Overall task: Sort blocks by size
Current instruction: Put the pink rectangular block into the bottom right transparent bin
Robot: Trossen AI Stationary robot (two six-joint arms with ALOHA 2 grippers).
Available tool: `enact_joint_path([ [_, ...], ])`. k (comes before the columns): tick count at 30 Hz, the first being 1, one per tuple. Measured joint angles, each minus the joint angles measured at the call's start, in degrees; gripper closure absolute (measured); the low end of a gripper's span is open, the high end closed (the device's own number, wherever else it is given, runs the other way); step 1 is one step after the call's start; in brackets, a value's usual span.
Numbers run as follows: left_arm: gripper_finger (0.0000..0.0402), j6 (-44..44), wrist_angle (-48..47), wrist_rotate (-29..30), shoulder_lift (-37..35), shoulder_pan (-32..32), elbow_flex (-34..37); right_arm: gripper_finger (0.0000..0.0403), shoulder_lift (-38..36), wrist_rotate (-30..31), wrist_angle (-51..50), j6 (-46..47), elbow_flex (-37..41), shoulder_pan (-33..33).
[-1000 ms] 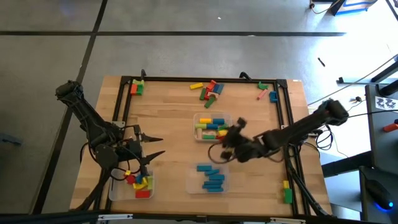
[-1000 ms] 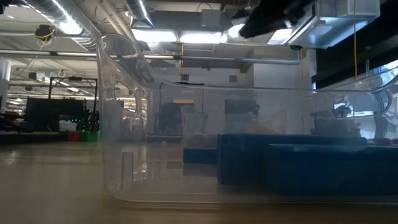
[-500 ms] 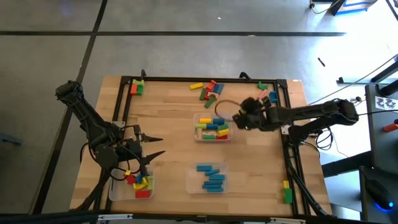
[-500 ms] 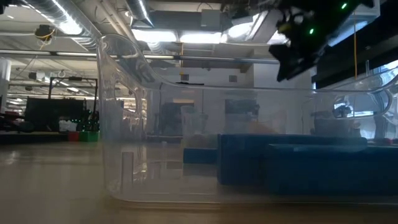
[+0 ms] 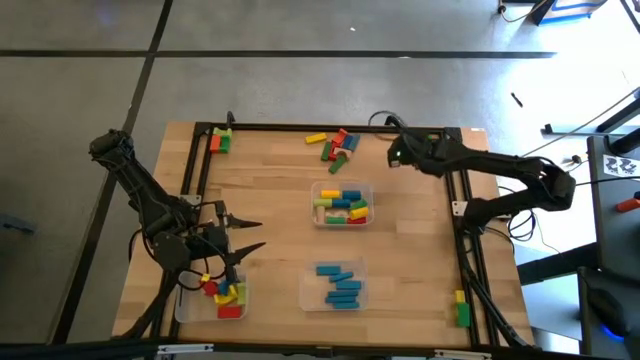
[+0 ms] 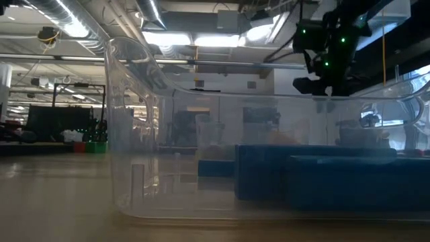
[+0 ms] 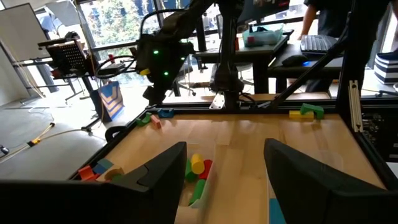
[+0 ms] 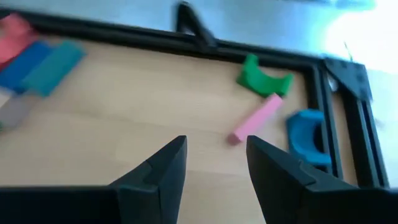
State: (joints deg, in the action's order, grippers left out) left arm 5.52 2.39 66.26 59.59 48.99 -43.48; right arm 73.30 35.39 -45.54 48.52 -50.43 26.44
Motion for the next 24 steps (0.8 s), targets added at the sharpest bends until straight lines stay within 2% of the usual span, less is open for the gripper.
enact_joint_path([
  [7, 0.0192, 0.0, 0.0, 0.0, 0.0, 0.0, 0.0, 0.0235, 1.8, -3.2, -2.0, 7.1, 0.5, 8.3],
  [16, 0.0192, 0.0, 0.0, 0.0, 0.0, 0.0, 0.0, 0.0235, 5.3, -4.5, 7.7, 8.3, 7.2, 13.6],
  [24, 0.0192, -1.1, 0.0, 0.0, 0.0, 0.0, 0.0, 0.0235, 8.3, -4.5, 14.6, 6.5, 7.9, 16.9],
])
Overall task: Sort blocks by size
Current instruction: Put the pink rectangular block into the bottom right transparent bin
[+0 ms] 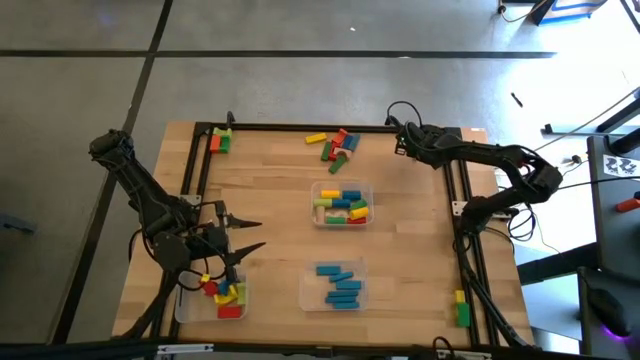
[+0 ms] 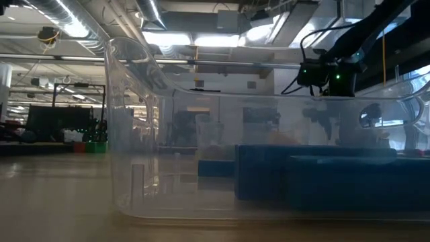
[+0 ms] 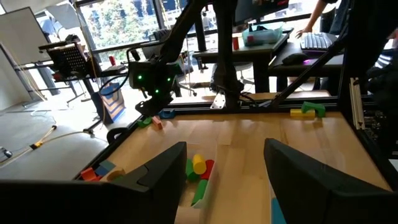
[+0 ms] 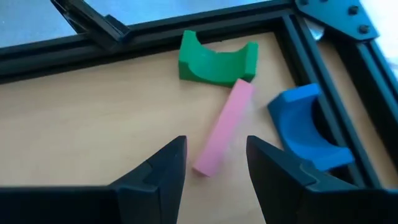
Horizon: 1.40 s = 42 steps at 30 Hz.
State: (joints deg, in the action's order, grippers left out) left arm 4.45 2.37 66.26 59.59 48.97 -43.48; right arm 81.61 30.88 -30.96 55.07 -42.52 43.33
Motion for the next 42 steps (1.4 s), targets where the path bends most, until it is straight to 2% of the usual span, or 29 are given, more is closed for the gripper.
enact_joint_path([
  [18, 0.0192, -1.5, 0.0, 0.0, 0.0, 0.0, 0.0, 0.0235, 10.9, 4.1, 3.1, -0.1, 0.0, 0.0],
  [26, 0.0192, -1.5, 0.0, 0.0, 0.0, 0.0, 0.0, 0.0237, 14.1, 3.8, 4.6, 0.0, 0.0, -0.1],
  [30, 0.0192, -1.5, 0.0, 0.0, 0.0, 0.0, 0.0, 0.0262, 14.5, 3.3, 5.0, -0.6, -0.1, -0.1],
  [37, 0.0192, -1.9, 0.0, 0.0, 0.0, 0.0, 0.0, 0.0345, 14.6, 3.2, 4.7, -3.3, -0.2, -0.1],
  [42, 0.0192, -2.7, 0.0, 0.0, 0.0, 0.0, 0.0, 0.0348, 14.6, 3.4, 4.4, -6.9, -0.2, -0.2],
])
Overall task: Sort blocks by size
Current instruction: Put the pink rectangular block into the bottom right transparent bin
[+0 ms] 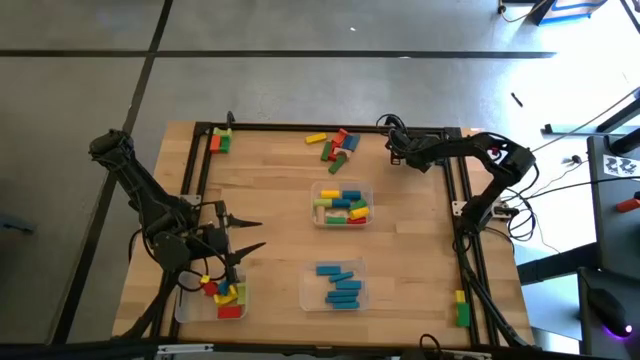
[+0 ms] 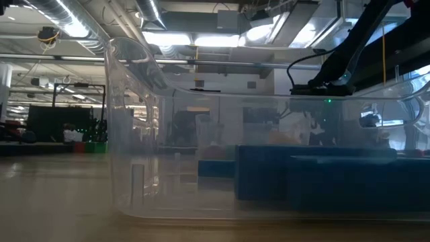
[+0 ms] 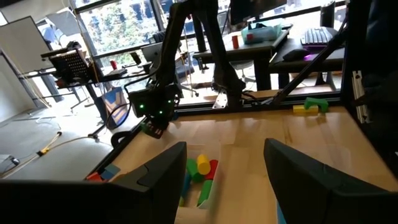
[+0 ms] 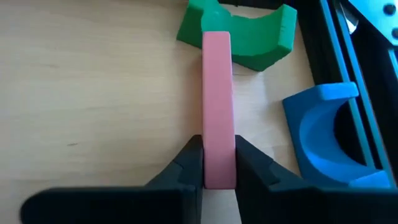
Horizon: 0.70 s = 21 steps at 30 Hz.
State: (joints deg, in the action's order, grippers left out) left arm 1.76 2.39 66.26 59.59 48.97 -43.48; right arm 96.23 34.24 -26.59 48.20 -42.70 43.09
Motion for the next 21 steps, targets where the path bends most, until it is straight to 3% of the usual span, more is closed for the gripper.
enact_joint_path([
  [5, 0.0192, -0.3, 0.0, 0.0, 0.0, 0.0, 0.0, 0.0322, -0.9, -1.6, -2.5, -3.8, -0.1, -1.3],
  [10, 0.0192, -0.3, 0.0, 0.0, 0.0, 0.0, 0.0, 0.0338, -5.2, -2.8, -6.3, -6.5, 0.1, -5.0],
  [21, 0.0192, -0.1, 0.0, 0.0, 0.0, 0.0, 0.0, 0.0330, -21.0, -4.8, -11.7, -8.2, 0.0, -21.8],
])
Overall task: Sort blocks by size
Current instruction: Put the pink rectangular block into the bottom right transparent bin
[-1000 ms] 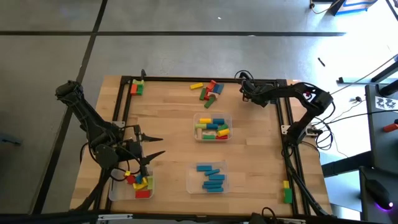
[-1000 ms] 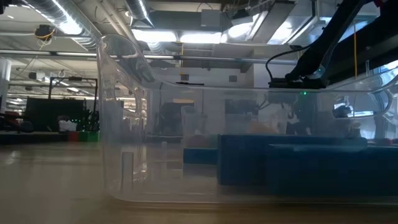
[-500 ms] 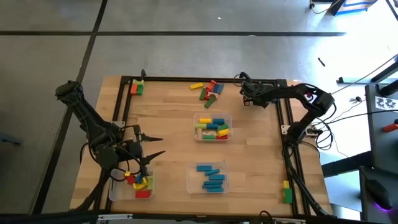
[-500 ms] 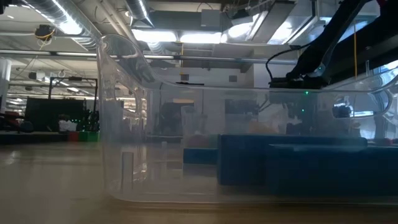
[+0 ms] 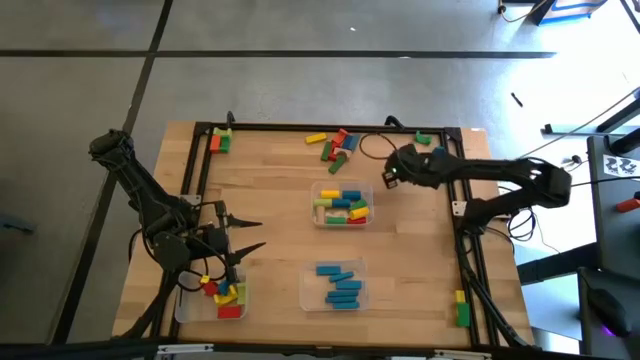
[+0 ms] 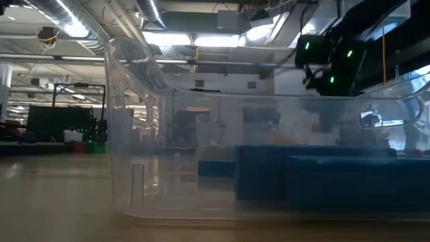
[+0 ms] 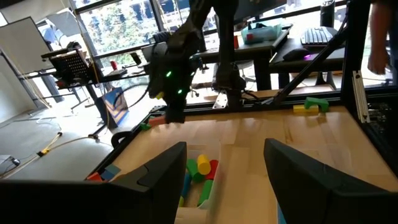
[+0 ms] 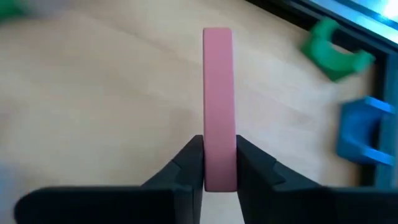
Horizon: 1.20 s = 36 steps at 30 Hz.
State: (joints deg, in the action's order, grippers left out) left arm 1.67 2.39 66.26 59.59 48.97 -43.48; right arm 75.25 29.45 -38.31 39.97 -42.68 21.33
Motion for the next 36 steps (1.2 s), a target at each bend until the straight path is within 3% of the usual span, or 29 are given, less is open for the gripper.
enact_joint_path([
  [7, 0.0192, 0.0, 0.0, 0.0, 0.0, 0.0, 0.0, 0.0344, -9.4, -2.8, 3.8, 0.1, -0.1, -14.6],
  [12, 0.0192, 0.1, 0.0, 0.0, 0.0, 0.0, 0.0, 0.0329, -10.8, -6.6, 13.5, -3.1, -0.1, -26.0],
  [25, 0.0192, -0.2, 0.0, 0.0, 0.0, 0.0, 0.0, 0.0336, -7.2, -9.4, 34.8, -9.0, -0.2, -48.3],
  [36, 0.0192, 0.2, 0.0, 0.0, 0.0, -0.3, 0.0, 0.0333, 7.8, -9.6, 47.8, -11.7, -3.2, -55.9],
])
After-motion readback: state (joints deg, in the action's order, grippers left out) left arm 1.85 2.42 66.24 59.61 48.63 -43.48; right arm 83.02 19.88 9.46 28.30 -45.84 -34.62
